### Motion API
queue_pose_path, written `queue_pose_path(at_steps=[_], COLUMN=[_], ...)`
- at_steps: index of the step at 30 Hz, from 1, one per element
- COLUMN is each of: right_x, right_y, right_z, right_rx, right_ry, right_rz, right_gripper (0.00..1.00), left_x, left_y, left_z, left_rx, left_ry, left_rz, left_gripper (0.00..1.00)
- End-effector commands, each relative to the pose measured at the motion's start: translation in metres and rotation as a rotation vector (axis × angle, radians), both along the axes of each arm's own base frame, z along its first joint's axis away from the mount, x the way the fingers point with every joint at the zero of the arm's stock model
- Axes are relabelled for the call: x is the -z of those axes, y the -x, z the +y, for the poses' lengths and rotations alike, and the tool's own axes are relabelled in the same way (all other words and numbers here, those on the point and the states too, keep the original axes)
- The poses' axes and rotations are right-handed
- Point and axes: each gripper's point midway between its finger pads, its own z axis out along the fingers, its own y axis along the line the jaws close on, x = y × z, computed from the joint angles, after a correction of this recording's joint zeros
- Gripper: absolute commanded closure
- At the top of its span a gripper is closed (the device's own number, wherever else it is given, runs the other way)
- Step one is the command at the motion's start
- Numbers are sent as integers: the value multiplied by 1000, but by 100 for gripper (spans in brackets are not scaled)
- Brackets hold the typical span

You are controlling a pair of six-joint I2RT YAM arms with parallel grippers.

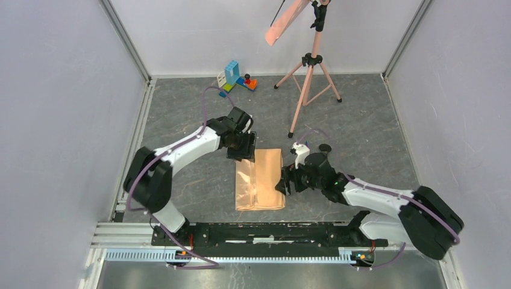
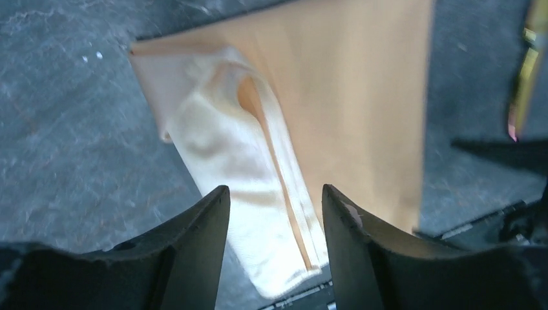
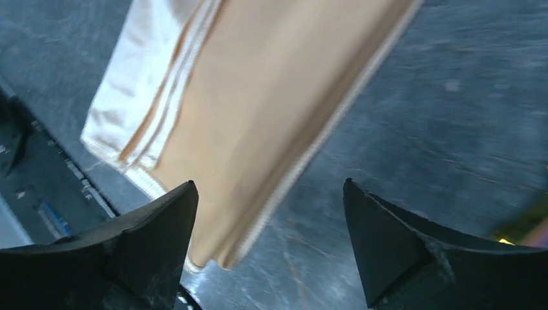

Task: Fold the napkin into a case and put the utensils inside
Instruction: Pick up the 2/3-rectangle-folded napkin at the center of the board.

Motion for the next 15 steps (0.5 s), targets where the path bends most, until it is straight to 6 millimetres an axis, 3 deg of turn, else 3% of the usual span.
queue_pose_path(at_steps=[1, 8, 11, 15], right_x=[-5, -20, -21, -17], right_y=[-26, -42, -44, -41], right_z=[-55, -107, -123, -136], right_rx=[129, 325, 407, 435], right_ry=[226, 250, 209, 159], right_rz=[-104, -112, -83, -53], right_gripper=[8, 5, 6, 8], left_x=[-45, -58, -48, -24], left_y=[37, 103, 121, 138], left_z=[-11, -83, -115, -140], left_rx=[-2, -86, -61, -10], left_ry=[54, 74, 18, -103], left_rz=[-63, -109, -117, -104], left_gripper=[35, 31, 32, 35])
